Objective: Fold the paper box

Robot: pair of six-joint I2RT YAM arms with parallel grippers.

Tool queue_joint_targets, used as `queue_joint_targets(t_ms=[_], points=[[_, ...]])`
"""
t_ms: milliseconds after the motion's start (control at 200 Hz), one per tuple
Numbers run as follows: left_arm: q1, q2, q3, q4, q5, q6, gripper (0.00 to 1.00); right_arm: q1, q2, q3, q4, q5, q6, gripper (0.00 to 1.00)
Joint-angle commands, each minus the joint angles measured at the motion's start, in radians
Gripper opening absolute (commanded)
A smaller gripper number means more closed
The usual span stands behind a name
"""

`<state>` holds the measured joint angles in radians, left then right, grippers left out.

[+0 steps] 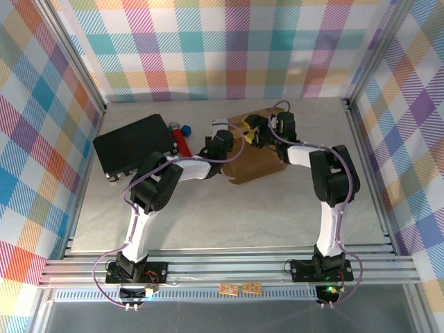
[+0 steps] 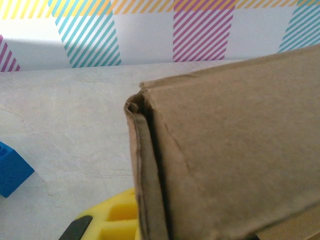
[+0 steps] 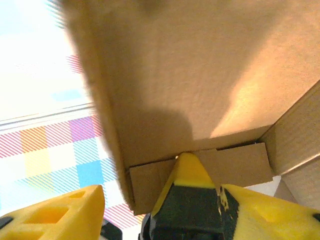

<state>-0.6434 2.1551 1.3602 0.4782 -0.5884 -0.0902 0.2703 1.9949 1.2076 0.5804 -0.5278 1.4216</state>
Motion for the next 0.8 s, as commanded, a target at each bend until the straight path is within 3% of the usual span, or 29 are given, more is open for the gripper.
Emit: queue_joint_targets(t_ms=[0,205,400,560,795], points=[[0.007,-0.118,0.014,-0.152,0.059,-0.037,0.0,-0.017,-0.176,0.012,-0.169,0.068,-0.102,0.66],[0.041,-0.227,0.076,-0.466,0.214,-0.13,0.0,-0.049,-0.404,0.161,-0.671,0.222,-0.335,0.74],[0.079,-0.262,0.223,-0.85,0.416,-0.245,0.0,-0.08,-0.445,0.432,-1.211,0.36,-0.505,0.73],[0.1,-0.28,0.317,-1.1,0.539,-0.29,0.0,-0.085,-0.475,0.512,-1.393,0.378,-0.573,0.72],[0.102,-0.321,0.379,-1.348,0.602,-0.347,0.0,-0.088,-0.505,0.524,-1.503,0.296,-0.624,0.68]])
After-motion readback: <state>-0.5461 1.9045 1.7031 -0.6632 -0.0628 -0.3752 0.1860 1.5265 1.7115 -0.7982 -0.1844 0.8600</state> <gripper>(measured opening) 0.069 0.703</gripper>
